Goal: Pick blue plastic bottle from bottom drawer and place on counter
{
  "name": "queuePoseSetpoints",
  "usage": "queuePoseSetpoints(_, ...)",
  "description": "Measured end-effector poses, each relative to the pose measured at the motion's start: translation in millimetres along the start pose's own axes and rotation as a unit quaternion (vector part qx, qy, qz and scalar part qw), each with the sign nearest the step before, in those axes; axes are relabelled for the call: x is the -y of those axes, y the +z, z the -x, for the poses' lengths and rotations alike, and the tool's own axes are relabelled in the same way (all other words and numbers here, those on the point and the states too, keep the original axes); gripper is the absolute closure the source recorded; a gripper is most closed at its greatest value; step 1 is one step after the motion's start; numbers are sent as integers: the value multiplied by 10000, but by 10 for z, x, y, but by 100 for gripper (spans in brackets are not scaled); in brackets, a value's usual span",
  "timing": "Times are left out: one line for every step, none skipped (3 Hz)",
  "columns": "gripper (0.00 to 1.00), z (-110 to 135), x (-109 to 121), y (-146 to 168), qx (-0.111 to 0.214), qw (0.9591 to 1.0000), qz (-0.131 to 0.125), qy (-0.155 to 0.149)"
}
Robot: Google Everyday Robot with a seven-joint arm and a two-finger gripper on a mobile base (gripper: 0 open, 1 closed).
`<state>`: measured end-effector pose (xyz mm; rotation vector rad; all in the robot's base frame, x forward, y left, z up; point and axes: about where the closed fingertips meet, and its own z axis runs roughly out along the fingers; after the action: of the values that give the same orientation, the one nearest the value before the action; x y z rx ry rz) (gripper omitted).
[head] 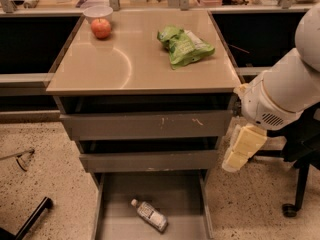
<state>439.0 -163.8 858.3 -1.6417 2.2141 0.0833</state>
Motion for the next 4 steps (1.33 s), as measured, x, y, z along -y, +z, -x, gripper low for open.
queuePoseSetpoints(0,44,-102,342,285,9995,117,17)
queuePoseSetpoints(0,144,-578,1277,849,9933,771,169)
queuePoseSetpoints(0,287,-813,2168,1365,9848,1052,230)
queuePoseSetpoints(0,288,-813,2169,1365,9848,1052,230)
